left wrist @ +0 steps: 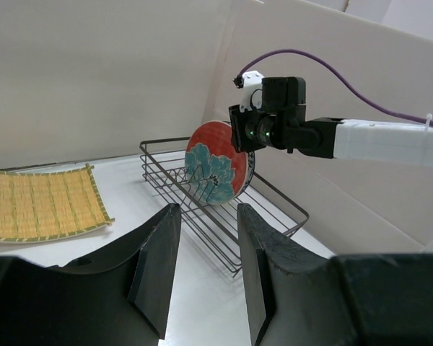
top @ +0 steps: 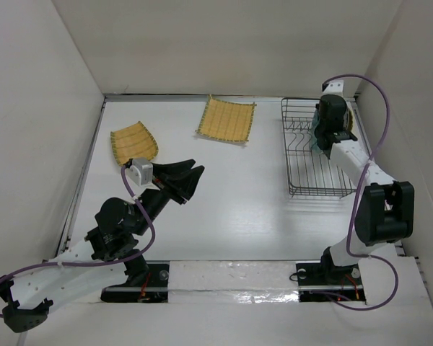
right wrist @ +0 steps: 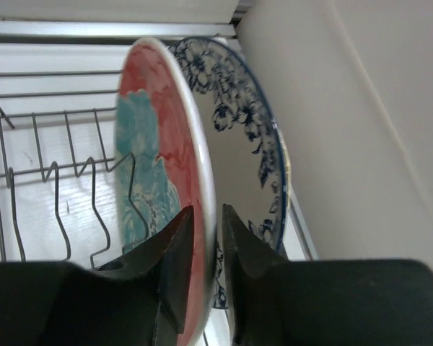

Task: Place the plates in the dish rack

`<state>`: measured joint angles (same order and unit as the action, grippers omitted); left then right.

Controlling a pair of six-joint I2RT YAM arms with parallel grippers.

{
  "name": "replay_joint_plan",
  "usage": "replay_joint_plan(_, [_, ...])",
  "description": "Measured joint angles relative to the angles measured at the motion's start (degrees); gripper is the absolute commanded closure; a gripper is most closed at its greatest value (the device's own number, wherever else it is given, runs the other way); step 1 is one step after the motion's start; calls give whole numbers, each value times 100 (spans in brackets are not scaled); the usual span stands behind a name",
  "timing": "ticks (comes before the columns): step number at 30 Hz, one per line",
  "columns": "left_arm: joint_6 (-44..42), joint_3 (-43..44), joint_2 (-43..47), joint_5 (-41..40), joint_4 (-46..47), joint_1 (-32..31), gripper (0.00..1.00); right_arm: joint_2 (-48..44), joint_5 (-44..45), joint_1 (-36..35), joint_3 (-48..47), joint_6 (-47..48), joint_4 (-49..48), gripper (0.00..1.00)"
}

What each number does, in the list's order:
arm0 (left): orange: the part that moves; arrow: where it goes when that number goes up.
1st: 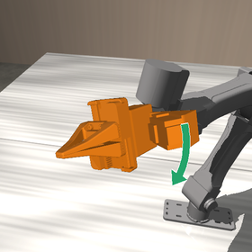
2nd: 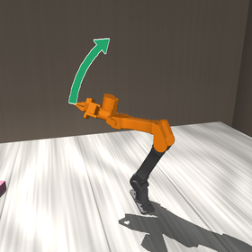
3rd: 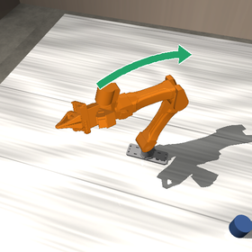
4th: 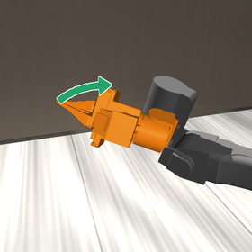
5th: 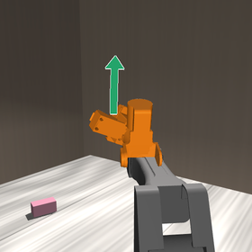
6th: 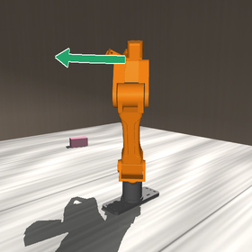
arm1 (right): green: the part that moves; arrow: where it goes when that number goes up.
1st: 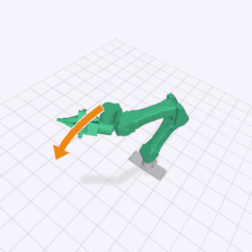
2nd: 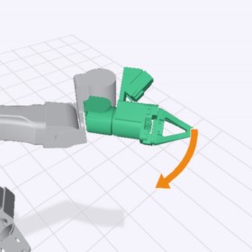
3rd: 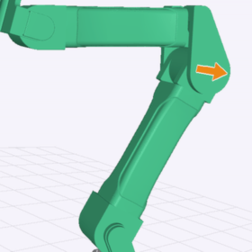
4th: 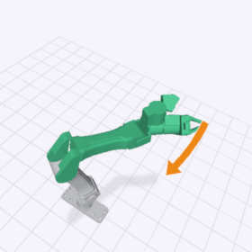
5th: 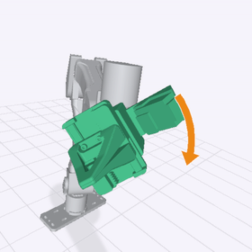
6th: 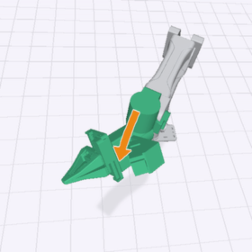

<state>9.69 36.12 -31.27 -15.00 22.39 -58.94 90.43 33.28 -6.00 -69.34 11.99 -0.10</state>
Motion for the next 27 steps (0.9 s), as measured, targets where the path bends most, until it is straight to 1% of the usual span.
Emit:
replay_joint_plan(1, [0,0,0,0,2,0,66,-48,42,-2,2,-42,-42,57])
replay_joint_plan(4, [0,0,0,-2,0,0,66,-308,98,-2,2,-155,-83,48])
replay_joint_plan(10, [0,0,0,0,0,0,66,-890,120,-39,-72,-420,-76,46])
replay_joint_plan(12, [0,0,0,0,0,0,66,-1049,125,-157,-81,-527,-57,47])
replay_joint_plan(13, [0,0,0,-2,0,0,76,-1130,111,-264,-90,-608,-22,49])
replay_joint_plan(15, [20,0,0,-2,0,0,93,-1252,20,-573,-144,-817,20,61])
replay_joint_plan(16, [15,0,0,-4,-2,0,100,-1292,-68,-758,-184,-953,17,79])
replay_joint_plan(18, [-2,0,0,-11,-7,0,100,-1322,-291,-1167,-264,-1274,-7,100])
replay_joint_plan(22, [-2,0,42,-85,-11,0,100,-1191,-719,-2050,-289,-2013,-214,100])
replay_joint_plan(25, [-2,0,146,-199,-9,0,100,-697,-970,-2837,-295,-2608,-656,100])
replay_joint_plan(27, [-2,0,238,-297,-2,0,100,-181,-1117,-3226,-323,-3005,-925,100])
